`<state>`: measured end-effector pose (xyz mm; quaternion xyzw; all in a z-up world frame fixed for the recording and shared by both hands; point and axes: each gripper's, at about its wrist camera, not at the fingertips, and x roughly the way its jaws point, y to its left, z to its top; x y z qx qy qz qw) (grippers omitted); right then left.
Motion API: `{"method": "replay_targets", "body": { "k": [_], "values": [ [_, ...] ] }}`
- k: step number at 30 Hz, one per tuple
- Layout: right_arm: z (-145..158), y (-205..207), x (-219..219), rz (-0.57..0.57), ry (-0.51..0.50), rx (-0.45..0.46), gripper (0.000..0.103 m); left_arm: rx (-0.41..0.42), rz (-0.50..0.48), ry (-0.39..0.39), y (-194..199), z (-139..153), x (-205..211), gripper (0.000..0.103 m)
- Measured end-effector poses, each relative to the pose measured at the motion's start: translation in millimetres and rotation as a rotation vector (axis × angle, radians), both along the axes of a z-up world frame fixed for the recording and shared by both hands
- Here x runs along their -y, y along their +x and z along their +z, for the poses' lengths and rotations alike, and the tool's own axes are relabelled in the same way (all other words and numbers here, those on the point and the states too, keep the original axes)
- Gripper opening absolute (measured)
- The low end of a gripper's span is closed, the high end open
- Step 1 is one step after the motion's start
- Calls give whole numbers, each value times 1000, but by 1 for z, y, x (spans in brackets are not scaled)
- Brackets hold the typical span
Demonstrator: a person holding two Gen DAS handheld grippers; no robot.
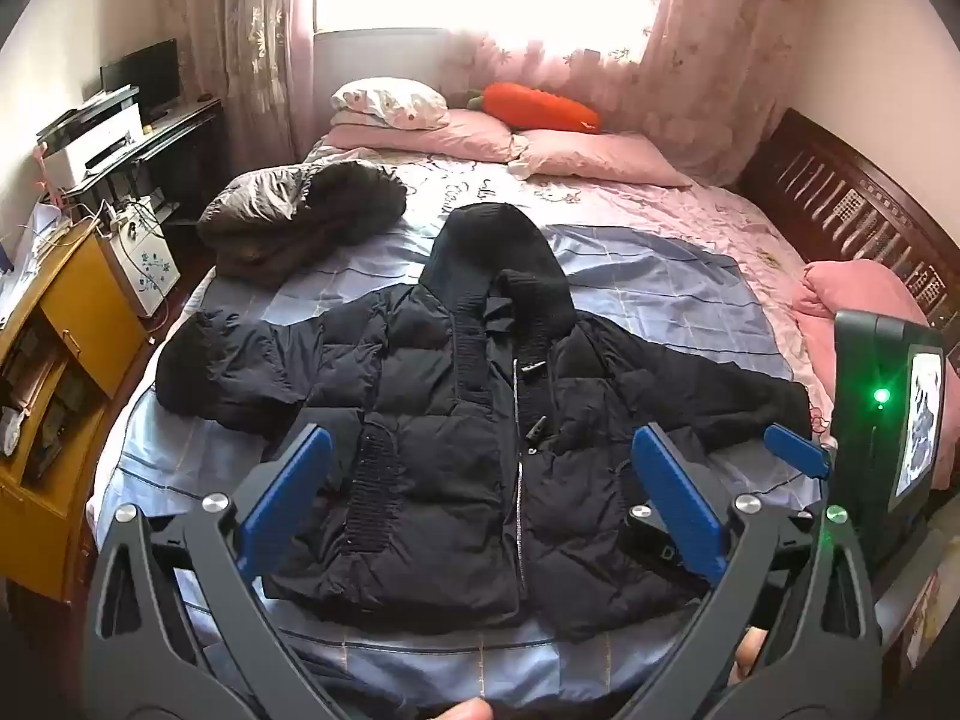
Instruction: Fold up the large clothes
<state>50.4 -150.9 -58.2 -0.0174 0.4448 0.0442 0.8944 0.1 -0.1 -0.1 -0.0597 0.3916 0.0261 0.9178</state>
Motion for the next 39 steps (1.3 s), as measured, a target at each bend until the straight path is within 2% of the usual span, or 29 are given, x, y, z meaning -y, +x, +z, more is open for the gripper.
{"method": "replay_targets", "body": {
  "k": [24, 39],
  "values": [
    [1, -3, 1, 4, 6, 0, 102, -8, 5, -25, 2, -5, -7, 101],
    [5, -5, -2, 7, 7, 5, 102, -7, 8, -13, 0, -5, -1, 101]
  ]
}}
